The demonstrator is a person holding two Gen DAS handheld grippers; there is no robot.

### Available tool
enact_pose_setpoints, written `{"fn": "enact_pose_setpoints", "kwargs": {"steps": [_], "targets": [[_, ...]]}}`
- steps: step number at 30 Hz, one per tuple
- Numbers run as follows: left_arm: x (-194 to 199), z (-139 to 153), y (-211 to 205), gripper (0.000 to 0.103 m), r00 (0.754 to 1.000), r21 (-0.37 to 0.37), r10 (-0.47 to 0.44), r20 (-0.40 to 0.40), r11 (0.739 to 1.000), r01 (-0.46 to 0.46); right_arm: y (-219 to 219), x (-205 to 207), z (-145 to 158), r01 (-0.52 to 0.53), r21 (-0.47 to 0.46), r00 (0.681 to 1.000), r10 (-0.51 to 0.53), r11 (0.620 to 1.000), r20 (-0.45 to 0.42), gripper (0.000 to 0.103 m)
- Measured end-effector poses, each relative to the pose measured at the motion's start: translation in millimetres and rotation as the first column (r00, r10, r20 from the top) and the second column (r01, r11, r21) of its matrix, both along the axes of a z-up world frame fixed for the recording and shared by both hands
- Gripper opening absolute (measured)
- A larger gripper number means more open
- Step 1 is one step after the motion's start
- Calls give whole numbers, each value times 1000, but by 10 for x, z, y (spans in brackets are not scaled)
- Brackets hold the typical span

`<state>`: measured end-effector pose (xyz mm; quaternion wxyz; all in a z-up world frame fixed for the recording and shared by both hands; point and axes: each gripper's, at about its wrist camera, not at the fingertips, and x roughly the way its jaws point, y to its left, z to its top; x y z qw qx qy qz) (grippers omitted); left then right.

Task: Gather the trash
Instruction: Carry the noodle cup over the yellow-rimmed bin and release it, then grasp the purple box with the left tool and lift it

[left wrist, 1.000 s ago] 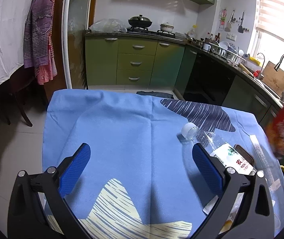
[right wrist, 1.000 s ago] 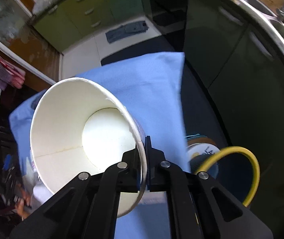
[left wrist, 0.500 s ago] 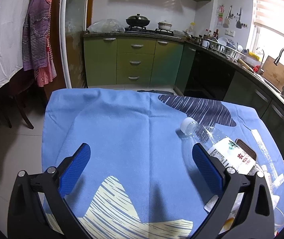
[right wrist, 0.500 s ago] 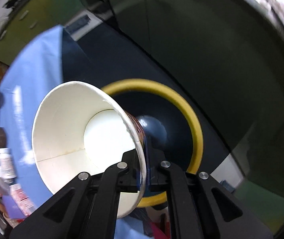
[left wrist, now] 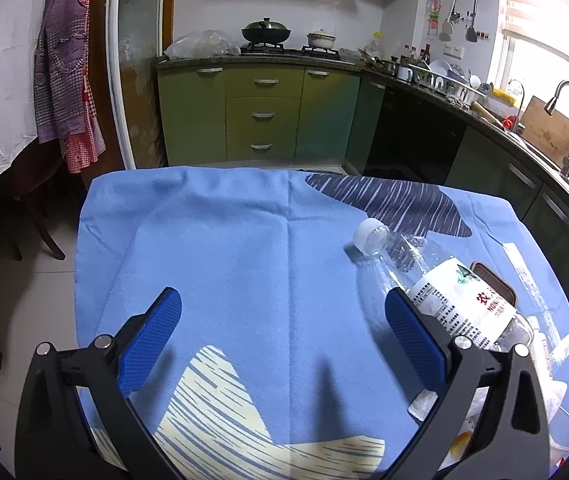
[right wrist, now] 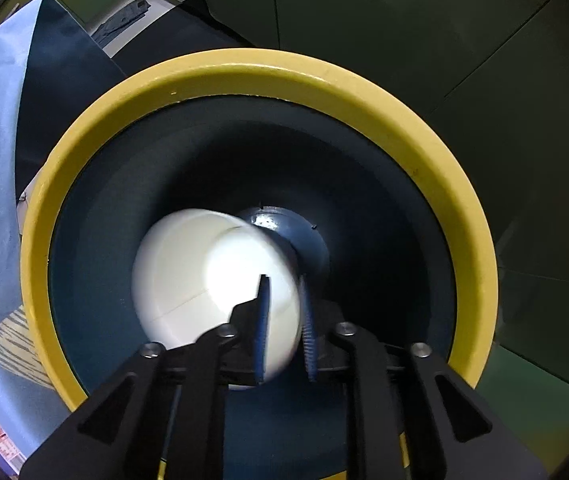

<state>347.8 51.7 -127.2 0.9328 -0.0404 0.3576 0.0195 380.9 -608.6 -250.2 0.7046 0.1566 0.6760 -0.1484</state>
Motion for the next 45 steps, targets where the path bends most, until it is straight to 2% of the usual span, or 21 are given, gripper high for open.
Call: {"fn": "enact_pose_setpoints", "kwargs": {"steps": [4,7,11,15,16,20,22,25,27,31,37,38,39,42,44,45], "targets": [[-14,3,-24,97,1000,7,-5,-4,1000,5,23,-94,185,-10,-15,999,11,1000,44,19],[-40,41,-62,97,1000,9,-19,-9,1000,20,34,-324,351,-21,-10,996,22,1000,87,19],[-128,126,-130,97,995,-36,-61,-78,998,59,149,-668,621,-58,1,986,57,998,157,23],[-391,261,-277,97,982,6,-69,-174,997,71,290,-885,838,-104,10,972,99,995,214,23],[-477,298,-317,97,975,0,-78,-209,997,80,323,-897,869,-116,15,968,110,993,227,23],[-840,431,-520,97,927,-121,-152,-342,986,116,452,-1120,1029,-176,21,944,163,984,288,23],[-1001,452,-647,97,893,-194,-187,-410,974,115,520,-1248,1092,-204,31,928,183,979,323,23],[-1175,406,-845,97,836,-260,-184,-517,964,51,676,-1161,1073,-238,57,914,204,970,352,23],[-1255,360,-966,97,818,-225,-139,-558,974,12,726,-1287,1067,-266,62,903,226,962,366,23],[-1314,367,-1199,96,811,-137,-60,-582,990,-25,692,-1469,1047,-292,75,886,240,953,397,23],[-1238,388,-1412,96,804,-87,-23,-594,996,-36,522,-1767,991,-288,76,873,229,955,432,28],[-1231,385,-1430,93,804,-83,-19,-595,996,-37,502,-1825,990,-290,72,869,231,954,438,28],[-1215,384,-1455,85,803,-79,-18,-596,996,-36,494,-1862,991,-292,70,865,232,954,445,28],[-1174,327,-1513,67,793,-78,-18,-609,996,-37,490,-1954,999,-304,81,853,233,949,466,28],[-1175,299,-1515,59,787,-68,-15,-616,997,-35,497,-2004,988,-313,89,845,235,945,480,28],[-1179,282,-1510,59,784,-68,-15,-620,997,-35,507,-2020,988,-317,91,842,236,944,485,28]]}}
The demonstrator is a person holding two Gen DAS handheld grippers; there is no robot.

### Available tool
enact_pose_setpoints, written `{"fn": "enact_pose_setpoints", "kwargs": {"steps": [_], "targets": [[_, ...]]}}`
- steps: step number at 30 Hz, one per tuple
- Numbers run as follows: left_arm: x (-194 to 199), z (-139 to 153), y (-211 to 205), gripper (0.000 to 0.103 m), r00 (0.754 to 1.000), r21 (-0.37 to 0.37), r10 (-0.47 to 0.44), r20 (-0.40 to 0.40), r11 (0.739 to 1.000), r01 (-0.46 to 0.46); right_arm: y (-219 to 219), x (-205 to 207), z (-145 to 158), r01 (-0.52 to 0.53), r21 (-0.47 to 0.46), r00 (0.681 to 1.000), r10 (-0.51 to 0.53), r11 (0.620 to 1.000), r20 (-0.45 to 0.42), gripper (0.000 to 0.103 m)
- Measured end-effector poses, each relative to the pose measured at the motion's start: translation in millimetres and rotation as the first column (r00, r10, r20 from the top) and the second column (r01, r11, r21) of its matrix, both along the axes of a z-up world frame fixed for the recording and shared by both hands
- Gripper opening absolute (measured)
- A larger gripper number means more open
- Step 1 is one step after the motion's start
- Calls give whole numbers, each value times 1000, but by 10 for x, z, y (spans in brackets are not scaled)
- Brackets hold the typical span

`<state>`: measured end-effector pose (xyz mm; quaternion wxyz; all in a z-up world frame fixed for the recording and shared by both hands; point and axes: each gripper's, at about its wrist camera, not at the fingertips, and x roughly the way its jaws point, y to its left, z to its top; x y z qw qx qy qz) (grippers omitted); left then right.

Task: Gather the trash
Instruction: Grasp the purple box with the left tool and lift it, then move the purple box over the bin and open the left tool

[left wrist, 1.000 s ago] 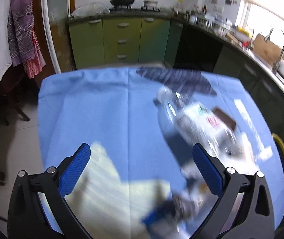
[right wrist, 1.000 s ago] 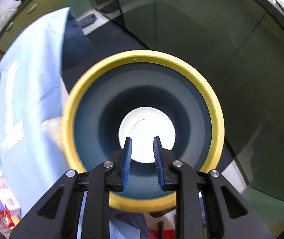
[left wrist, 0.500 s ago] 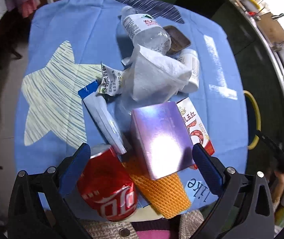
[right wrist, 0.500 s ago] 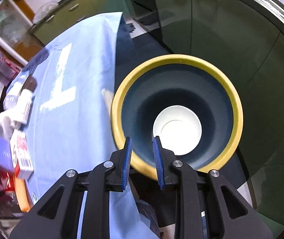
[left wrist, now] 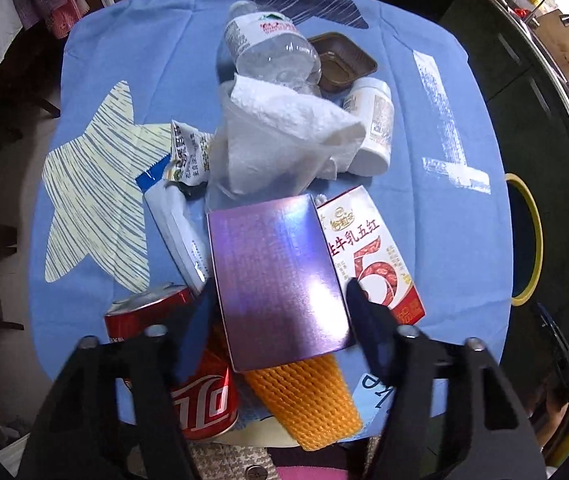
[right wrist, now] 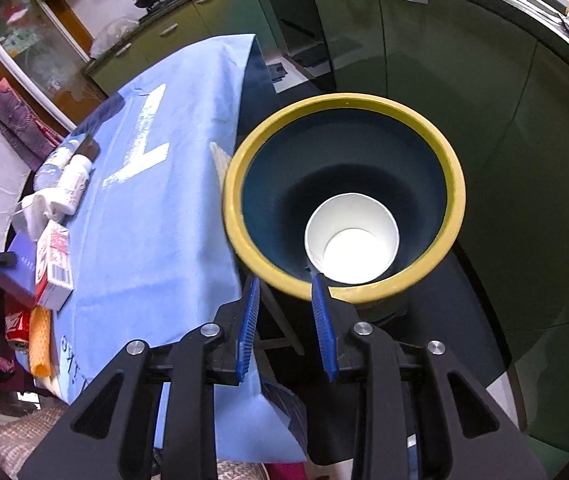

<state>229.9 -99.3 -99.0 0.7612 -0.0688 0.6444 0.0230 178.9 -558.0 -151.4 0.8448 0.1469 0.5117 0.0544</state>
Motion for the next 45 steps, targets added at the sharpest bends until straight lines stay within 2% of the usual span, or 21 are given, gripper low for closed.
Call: {"fn": "enact_pose_setpoints", "kwargs": {"steps": [7,16,19,22,25,26,30,35,37,42,44,45], "targets": [[-57,66,54,51,999,-3,-33,27,999,33,61,-165,30,-17,22,999,16,1000,37,28],[-226,428,-51,51,987,-4,-131,98,991,132,40,-352,63,-14,35,998,11,999,59,28],[-282,649,-285,51,968,-9,-203,147,978,206,-3,-427,96,-7,42,997,4,999,71,28],[-298,870,-682,51,934,-21,-299,195,951,309,-92,-557,149,17,50,995,-21,999,96,28],[-233,983,-1264,51,883,-33,-400,246,907,420,-198,-702,190,45,58,992,-52,997,118,28],[-182,981,-1539,51,859,-43,-441,262,883,467,-231,-748,196,54,63,990,-61,997,124,28],[57,759,-2440,51,800,-61,-539,262,818,571,-405,-960,169,98,90,985,-109,991,135,28],[409,146,-3423,51,771,-60,-605,198,778,626,-654,-1158,5,159,140,978,-176,977,116,28],[501,-101,-3670,51,769,-54,-618,160,773,632,-750,-1203,-92,182,158,975,-199,971,98,28],[634,-647,-4041,52,783,-27,-619,68,783,621,-899,-1228,-280,212,183,972,-227,960,64,28],[684,-774,-4111,52,788,-15,-614,48,788,615,-919,-1222,-321,214,194,972,-228,958,57,28],[709,-822,-4130,57,790,-8,-611,45,791,612,-919,-1214,-328,213,196,972,-228,957,54,28]]}}
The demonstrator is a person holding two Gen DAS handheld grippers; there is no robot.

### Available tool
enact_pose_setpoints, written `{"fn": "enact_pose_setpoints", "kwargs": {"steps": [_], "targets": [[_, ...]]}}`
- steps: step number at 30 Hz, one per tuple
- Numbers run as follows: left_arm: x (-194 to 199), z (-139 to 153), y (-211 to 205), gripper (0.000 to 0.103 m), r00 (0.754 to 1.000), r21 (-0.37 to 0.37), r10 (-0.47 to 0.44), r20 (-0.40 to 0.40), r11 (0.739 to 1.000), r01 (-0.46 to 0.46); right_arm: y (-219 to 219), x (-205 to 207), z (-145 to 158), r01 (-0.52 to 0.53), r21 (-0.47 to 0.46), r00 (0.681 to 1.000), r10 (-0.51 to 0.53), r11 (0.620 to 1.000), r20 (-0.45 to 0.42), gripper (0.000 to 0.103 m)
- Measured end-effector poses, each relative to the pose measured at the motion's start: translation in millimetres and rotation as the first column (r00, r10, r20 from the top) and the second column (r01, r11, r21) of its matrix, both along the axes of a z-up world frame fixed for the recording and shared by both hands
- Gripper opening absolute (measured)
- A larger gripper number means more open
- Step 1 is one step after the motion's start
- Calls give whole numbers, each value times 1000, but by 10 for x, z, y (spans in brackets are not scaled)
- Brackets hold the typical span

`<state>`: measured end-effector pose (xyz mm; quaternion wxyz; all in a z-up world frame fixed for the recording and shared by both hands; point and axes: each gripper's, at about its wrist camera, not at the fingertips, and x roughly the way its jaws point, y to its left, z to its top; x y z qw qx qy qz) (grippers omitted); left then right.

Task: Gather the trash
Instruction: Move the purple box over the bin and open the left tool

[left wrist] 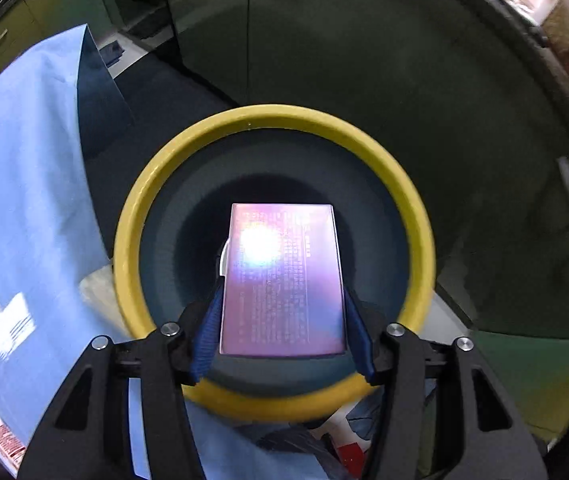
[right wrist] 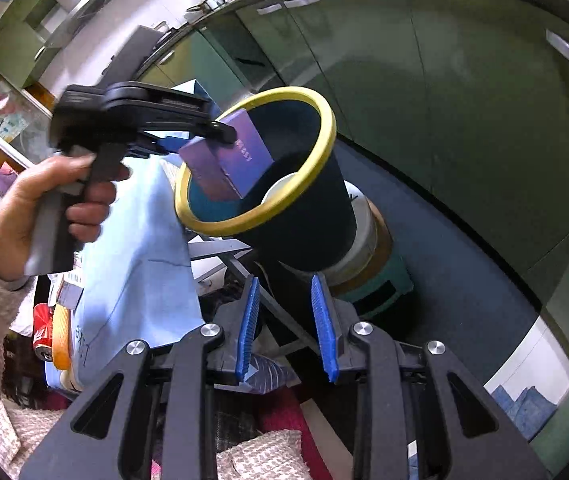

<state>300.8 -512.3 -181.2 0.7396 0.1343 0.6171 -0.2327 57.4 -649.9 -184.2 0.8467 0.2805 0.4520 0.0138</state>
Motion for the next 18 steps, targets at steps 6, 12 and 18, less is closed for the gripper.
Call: {"fn": "enact_pose_setpoints", "kwargs": {"steps": [6,12,18], "targets": [[5,258,108,69,1000,-63,-1,10,998,2,24,35,13,-7,-11,1000,7,1000,6,35],[-240,1127,705,72,996,-221,-25,91,974,45,224,79,120,-30,-52,999,31,998,15,35],[-401,1934,1967,81,963,-326,34,266,944,57,737,268,385,-159,-101,986,164,982,36,40]]}}
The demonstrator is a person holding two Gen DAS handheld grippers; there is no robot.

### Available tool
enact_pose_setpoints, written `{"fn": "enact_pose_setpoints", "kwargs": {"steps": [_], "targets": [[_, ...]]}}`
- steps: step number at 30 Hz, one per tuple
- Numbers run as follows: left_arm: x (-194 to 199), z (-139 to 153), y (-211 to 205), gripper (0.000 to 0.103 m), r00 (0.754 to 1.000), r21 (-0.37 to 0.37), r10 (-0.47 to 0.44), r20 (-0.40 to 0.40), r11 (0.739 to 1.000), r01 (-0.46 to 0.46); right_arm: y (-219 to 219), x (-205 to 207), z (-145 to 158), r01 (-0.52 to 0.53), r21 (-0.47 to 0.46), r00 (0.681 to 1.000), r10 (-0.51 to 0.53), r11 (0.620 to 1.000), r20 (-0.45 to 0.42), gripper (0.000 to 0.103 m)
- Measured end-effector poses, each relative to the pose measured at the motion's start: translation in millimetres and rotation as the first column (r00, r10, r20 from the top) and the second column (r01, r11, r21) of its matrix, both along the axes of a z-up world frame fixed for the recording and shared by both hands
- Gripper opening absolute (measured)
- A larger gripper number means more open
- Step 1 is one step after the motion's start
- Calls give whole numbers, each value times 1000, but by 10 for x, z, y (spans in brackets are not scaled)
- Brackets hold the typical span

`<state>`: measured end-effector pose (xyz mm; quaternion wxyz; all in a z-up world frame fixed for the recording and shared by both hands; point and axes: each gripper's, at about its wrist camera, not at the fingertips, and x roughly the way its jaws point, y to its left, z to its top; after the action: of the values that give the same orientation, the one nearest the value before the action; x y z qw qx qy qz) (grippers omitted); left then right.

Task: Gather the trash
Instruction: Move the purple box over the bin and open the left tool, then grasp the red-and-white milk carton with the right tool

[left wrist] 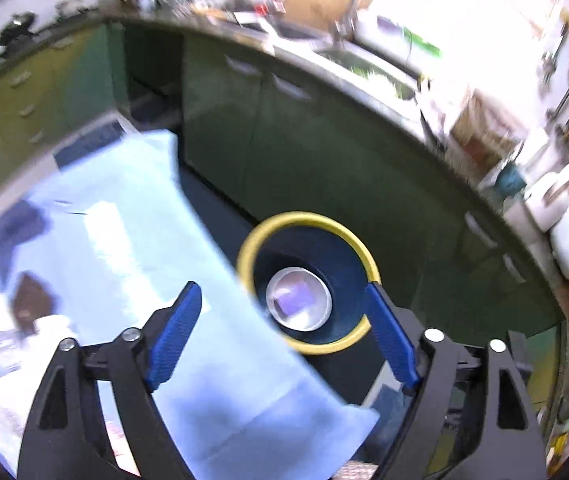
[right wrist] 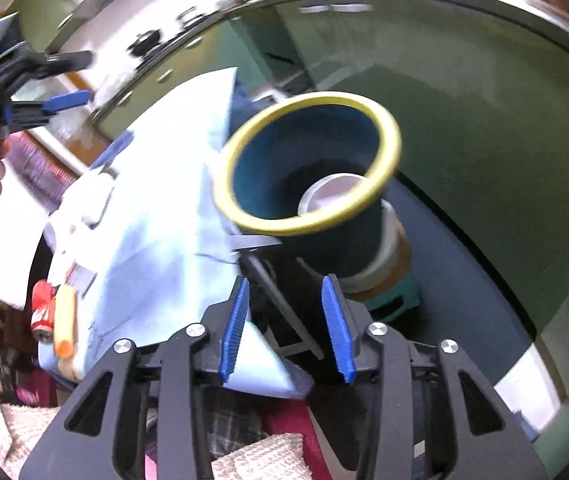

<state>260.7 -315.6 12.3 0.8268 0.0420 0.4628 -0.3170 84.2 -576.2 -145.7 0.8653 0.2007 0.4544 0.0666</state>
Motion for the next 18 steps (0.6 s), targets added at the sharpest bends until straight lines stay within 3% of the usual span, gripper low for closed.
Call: {"fn": "enact_pose_setpoints", "kwargs": {"steps": [4,7,10,13,16,18], "targets": [[-112,238,1060,87,977,-46,118,177,993,-111,632,271,190,-169,-21,985,170,985,19,47],[-156,249,1934,89,929,-122,261,263,964,-236,1302,494,350,-330,-59,943,332,942,27,47],[-99,166,2695,90,886,-203,385,258,918,-340,1943,644,464,-462,-99,884,467,882,34,47],[-8,-96,3323,90,824,-238,503,261,861,-450,2559,708,491,-561,-155,819,572,813,40,54],[102,-374,3718,90,766,-253,586,264,809,-531,2917,794,430,-599,-200,788,615,775,24,56],[179,-522,3930,90,740,-261,624,250,780,-569,3109,906,347,-603,-231,785,620,764,-1,56]]}}
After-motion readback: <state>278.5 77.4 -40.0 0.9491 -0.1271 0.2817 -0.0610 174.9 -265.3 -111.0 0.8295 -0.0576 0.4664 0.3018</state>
